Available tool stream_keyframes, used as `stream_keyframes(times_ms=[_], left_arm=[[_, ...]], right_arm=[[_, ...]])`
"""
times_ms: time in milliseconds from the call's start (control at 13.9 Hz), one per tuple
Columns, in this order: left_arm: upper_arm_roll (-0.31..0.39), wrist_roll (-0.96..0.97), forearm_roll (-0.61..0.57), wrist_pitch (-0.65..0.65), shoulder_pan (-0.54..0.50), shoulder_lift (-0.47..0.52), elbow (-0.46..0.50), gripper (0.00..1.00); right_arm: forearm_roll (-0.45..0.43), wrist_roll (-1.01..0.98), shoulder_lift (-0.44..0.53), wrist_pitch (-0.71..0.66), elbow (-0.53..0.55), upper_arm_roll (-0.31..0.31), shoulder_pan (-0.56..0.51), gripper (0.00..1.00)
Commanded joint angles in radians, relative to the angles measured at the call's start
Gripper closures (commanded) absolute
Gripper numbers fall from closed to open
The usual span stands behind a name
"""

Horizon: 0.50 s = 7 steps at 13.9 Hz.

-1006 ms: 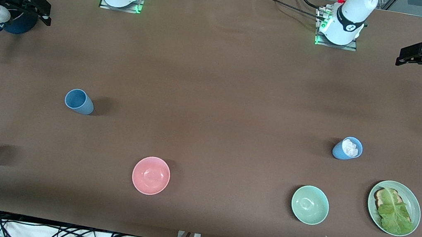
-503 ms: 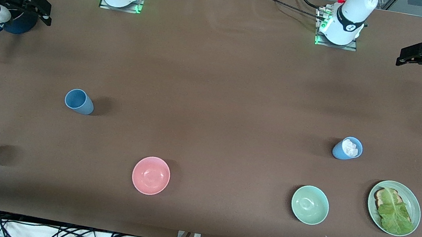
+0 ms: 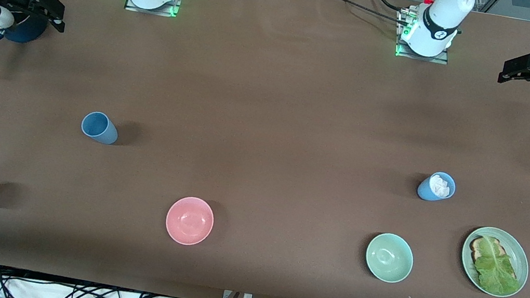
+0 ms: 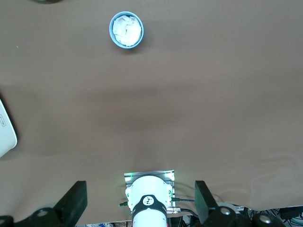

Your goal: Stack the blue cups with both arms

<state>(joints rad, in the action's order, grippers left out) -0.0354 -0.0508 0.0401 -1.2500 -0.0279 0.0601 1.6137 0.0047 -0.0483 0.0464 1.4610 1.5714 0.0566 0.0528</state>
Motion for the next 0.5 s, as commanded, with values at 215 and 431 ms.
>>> stream_keyframes(times_ms=[215,431], left_arm=[[0.0,-0.014,-0.022,0.009,-0.001,-0.028,-0.049,0.0],[0.0,-0.011,-0.02,0.014,-0.001,-0.057,-0.087,0.0]], right_arm=[[-0.008,-0.012,-0.002,-0.016,-0.016,0.005,-0.002,0.0],[-0.008,-0.012,-0.002,-0.014,-0.016,0.005,-0.002,0.0]])
